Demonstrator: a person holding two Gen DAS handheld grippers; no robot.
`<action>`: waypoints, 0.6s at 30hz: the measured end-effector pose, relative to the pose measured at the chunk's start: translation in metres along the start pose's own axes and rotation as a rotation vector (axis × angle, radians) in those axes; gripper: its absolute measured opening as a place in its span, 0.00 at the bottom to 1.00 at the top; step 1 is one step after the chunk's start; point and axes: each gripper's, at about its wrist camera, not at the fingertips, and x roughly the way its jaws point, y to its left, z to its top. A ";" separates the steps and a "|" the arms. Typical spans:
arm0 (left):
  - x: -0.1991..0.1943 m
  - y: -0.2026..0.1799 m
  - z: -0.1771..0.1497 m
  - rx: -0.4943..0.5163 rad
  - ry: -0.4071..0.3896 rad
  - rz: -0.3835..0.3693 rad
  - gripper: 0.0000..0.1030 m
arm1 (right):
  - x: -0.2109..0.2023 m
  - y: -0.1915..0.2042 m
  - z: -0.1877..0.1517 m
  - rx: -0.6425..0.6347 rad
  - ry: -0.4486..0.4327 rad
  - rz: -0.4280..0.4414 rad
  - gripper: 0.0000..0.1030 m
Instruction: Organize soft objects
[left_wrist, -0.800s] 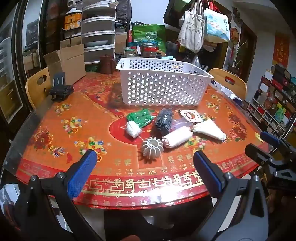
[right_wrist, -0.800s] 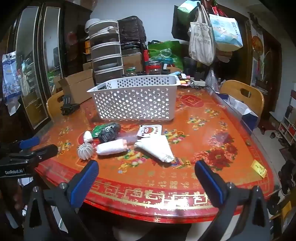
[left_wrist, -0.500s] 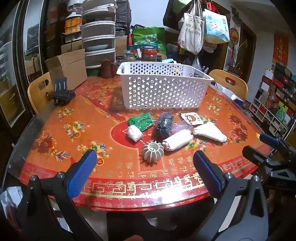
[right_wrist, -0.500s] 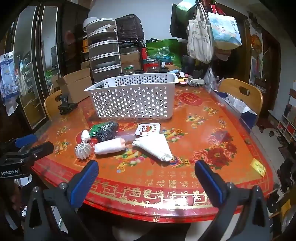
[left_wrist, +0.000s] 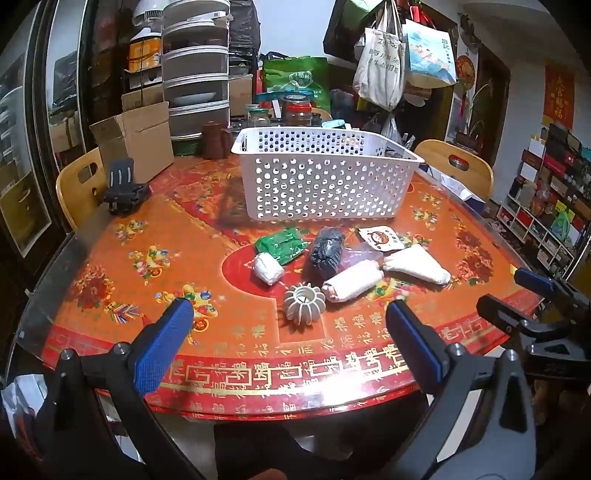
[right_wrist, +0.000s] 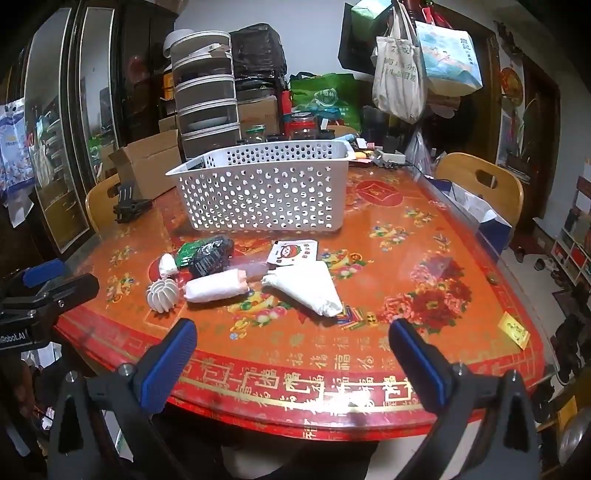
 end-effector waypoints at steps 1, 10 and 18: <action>-0.001 -0.001 0.000 0.002 -0.002 0.001 1.00 | 0.000 0.000 0.000 0.002 0.003 -0.002 1.00; -0.002 -0.001 0.000 0.004 -0.003 -0.002 1.00 | 0.000 0.000 -0.001 0.004 0.008 0.003 1.00; -0.003 -0.001 0.000 0.004 -0.003 -0.002 1.00 | 0.001 0.001 -0.002 0.004 0.013 0.005 1.00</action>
